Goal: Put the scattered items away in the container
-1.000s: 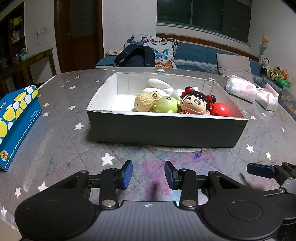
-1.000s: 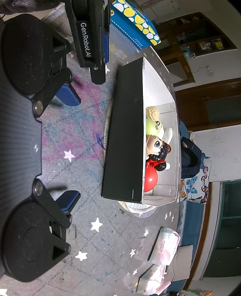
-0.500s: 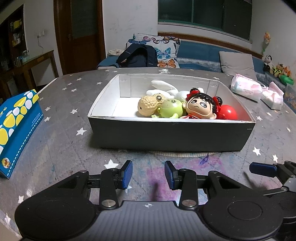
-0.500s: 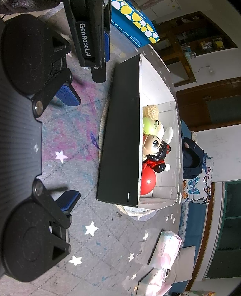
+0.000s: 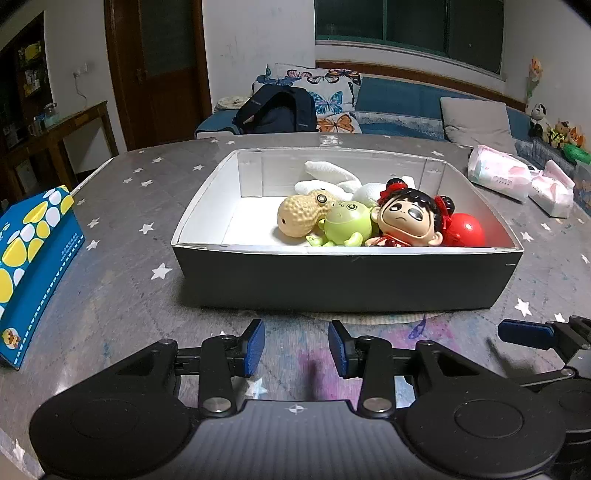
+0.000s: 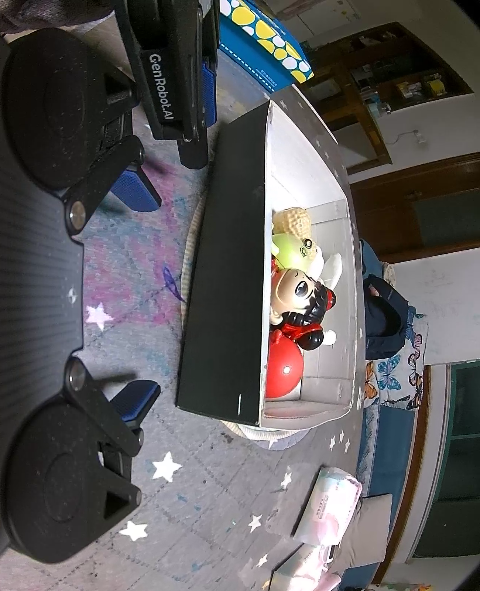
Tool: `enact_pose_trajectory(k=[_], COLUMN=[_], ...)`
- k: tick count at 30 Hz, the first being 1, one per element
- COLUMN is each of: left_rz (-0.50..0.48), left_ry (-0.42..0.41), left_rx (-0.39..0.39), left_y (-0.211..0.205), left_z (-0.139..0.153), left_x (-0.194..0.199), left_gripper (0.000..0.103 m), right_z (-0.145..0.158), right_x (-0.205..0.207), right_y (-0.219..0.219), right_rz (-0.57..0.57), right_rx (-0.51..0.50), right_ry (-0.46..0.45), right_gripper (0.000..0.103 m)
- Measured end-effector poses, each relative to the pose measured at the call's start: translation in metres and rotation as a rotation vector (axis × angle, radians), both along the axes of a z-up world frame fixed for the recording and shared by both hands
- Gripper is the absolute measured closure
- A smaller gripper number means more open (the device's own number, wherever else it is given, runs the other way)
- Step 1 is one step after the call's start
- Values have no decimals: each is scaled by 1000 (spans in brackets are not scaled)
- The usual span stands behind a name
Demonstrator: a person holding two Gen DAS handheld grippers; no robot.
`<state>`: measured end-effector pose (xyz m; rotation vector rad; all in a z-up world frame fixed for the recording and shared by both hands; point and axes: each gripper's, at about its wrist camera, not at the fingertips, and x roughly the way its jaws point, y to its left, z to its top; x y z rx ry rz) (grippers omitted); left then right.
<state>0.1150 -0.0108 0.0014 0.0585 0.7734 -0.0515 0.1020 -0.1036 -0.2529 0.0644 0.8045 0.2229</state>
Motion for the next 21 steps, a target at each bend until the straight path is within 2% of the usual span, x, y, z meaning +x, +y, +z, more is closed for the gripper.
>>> enact_pose_trajectory(k=[21], left_rz=[-14], left_ry=[0], left_rx=[-4], left_y=[-6], left_z=[-5], left_x=[21], left_gripper=[68], right_z=[-6], right_x=[20], right_y=[-2], right_rz=[-9], right_rx=[15], right_ry=[18], right_gripper=[4])
